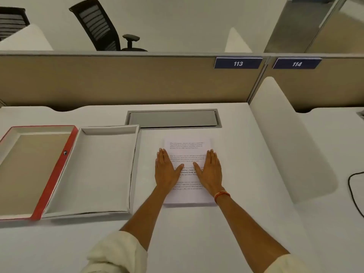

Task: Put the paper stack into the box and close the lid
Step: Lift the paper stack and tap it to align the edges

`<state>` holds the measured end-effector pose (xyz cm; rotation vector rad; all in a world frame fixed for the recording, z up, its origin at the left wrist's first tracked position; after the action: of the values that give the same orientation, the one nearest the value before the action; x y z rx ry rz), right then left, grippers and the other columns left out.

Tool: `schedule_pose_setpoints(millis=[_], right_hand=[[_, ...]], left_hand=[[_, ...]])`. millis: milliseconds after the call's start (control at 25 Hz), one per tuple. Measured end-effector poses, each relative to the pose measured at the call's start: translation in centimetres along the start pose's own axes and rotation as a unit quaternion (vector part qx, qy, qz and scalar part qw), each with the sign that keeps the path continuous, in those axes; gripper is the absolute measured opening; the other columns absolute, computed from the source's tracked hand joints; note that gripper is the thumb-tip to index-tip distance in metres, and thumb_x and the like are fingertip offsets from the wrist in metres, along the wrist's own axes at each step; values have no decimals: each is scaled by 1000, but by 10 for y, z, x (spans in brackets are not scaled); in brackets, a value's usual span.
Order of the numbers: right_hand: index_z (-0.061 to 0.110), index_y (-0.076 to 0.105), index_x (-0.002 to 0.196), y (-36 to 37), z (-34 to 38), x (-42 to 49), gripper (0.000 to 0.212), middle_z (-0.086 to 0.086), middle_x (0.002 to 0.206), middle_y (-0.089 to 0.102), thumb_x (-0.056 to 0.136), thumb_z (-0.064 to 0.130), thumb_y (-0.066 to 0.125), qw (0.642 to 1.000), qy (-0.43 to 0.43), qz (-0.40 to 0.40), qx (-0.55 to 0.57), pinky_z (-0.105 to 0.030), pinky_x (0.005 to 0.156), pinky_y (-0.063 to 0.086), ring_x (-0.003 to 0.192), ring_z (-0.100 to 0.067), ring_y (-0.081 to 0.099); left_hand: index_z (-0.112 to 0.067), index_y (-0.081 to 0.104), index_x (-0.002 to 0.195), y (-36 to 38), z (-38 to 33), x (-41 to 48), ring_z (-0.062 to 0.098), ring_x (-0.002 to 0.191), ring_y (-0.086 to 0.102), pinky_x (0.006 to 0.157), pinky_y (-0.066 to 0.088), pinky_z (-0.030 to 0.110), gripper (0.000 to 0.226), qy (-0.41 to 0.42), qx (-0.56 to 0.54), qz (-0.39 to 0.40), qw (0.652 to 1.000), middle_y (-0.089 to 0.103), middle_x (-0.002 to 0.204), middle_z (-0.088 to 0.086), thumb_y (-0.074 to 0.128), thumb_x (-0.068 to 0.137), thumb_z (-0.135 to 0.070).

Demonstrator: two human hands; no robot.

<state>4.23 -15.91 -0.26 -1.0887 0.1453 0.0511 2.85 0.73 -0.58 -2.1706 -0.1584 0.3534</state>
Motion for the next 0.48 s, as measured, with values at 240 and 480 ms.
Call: schedule_pose_setpoints(millis=[240,480], right_hand=[[3,35,135,-6,-6,19,95,-17,139,41,70,60,74,980,192,-7,60,-47,104,40,129,-33,41],[6,46,127,-11,-9,37,92,-18,133,48,59,50,88,949,285,58,125,-51,99,43,125,-36,46]], left_hand=[[-4,30,143,-4,-7,17,34,137,39,110,37,46,103,-174,-11,-20,984,36,149,18,78,70,-57],[-5,39,133,-9,-15,36,34,128,46,101,43,47,94,-280,-47,69,956,45,138,17,88,63,-44]])
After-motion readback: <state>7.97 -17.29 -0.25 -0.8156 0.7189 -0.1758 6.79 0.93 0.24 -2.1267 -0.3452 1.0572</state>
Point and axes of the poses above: each hand's wrist, its own x-axis towards the middle knuckle, its own y-axis out of the palm, z = x × y, the point moved 3 cm from there along x, towards the middle knuckle
